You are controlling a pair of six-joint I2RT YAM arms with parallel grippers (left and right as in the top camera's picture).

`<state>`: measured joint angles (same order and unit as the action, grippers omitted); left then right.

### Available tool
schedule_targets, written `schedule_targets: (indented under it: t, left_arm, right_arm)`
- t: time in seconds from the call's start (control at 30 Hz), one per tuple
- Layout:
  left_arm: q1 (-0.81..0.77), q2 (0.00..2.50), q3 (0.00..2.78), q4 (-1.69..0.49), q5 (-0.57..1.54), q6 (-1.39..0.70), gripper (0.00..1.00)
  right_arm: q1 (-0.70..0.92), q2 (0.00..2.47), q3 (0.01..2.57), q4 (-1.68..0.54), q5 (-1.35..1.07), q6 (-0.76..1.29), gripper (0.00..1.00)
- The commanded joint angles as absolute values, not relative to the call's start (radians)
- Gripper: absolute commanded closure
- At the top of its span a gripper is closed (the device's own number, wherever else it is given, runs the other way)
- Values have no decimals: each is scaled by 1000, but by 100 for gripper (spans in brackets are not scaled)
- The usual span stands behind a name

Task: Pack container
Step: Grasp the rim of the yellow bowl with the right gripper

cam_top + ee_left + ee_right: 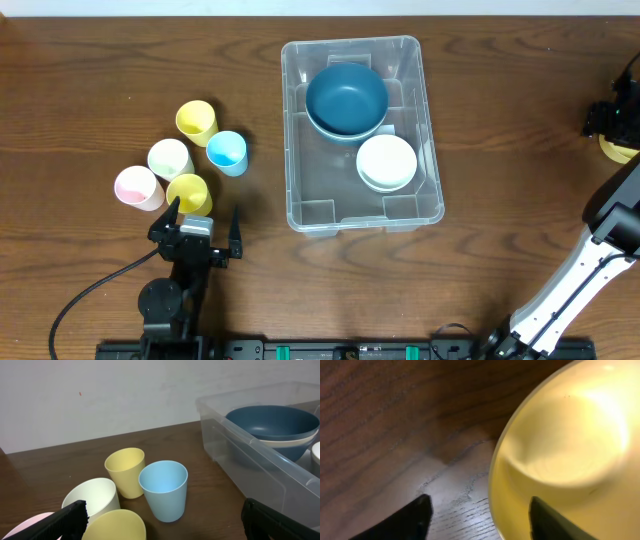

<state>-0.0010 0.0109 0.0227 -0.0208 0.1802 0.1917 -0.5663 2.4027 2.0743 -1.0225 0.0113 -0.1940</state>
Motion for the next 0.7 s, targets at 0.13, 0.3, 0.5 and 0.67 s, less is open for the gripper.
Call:
schedule_targets:
  t: [0.13, 0.3, 0.5, 0.67]
  left_arm:
    - [4, 6, 4, -51, 194, 201, 2]
    - [4, 6, 4, -51, 194, 201, 2]
    - [4, 6, 4, -51, 194, 201, 2]
    - [4, 6, 4, -51, 194, 201, 2]
  right_arm:
    - [-582, 2424, 2066, -1013, 0, -196, 69]
    - [-584, 2424, 2066, -1011, -1, -196, 74]
    - [-584, 2424, 2066, -1009, -1, -196, 87]
    - [-584, 2424, 2066, -1003, -9, -186, 99]
